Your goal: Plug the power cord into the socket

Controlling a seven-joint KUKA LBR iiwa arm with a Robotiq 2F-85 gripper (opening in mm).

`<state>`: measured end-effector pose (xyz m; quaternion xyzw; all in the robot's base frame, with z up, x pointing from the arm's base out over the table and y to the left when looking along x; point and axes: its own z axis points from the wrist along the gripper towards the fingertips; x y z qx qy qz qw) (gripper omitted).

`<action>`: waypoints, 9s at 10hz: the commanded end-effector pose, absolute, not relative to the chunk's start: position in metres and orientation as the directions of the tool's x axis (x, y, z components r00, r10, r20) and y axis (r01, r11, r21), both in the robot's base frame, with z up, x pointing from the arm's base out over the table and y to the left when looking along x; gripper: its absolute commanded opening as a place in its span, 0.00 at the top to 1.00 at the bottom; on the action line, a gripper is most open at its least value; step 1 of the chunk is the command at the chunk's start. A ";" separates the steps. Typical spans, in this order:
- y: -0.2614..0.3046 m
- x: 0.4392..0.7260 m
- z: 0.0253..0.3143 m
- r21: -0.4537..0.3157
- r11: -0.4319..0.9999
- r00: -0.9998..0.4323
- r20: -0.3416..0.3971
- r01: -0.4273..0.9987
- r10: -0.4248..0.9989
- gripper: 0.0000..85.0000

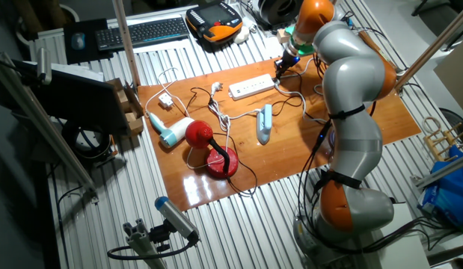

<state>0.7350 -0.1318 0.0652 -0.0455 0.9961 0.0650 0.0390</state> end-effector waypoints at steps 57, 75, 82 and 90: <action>-0.129 0.739 0.051 0.147 0.983 -0.992 -0.080 -0.109 -0.098 0.60; -0.127 0.738 0.049 0.146 0.980 -0.991 -0.052 -0.132 -0.126 1.00; -0.127 0.738 0.054 0.116 0.985 -0.991 -0.056 -0.125 -0.119 1.00; -0.128 0.742 0.073 0.111 0.986 -0.992 -0.049 -0.125 -0.120 1.00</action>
